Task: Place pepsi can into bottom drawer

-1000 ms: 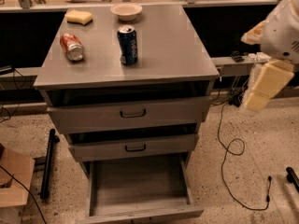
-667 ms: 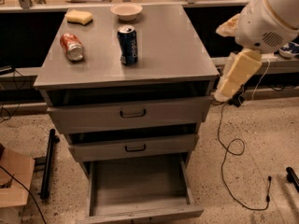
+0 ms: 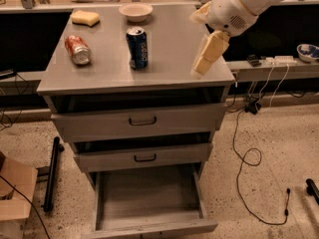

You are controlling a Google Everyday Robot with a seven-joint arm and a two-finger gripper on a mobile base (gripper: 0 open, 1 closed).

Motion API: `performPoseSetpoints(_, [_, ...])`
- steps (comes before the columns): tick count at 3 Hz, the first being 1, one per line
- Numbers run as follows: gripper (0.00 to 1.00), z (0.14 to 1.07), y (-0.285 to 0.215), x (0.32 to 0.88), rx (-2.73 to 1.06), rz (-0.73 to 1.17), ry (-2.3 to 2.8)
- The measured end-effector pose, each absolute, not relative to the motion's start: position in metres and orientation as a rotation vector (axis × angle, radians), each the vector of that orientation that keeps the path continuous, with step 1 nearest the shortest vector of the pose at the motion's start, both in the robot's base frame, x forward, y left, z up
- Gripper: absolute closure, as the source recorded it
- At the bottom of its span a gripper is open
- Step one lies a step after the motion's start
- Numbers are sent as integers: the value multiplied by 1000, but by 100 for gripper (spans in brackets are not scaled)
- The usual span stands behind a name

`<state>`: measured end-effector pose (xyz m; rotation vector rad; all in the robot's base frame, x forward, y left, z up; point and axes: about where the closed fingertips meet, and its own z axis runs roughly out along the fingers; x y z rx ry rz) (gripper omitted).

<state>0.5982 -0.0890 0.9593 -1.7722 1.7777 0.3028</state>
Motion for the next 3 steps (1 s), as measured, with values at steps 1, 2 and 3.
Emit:
performPoseSetpoints(1, [0, 959, -89, 598, -1773, 304, 1779])
performPoseSetpoints(2, [0, 945, -83, 607, -1721, 338, 1791])
performPoseSetpoints(3, [0, 928, -62, 634, -1668, 413, 1741])
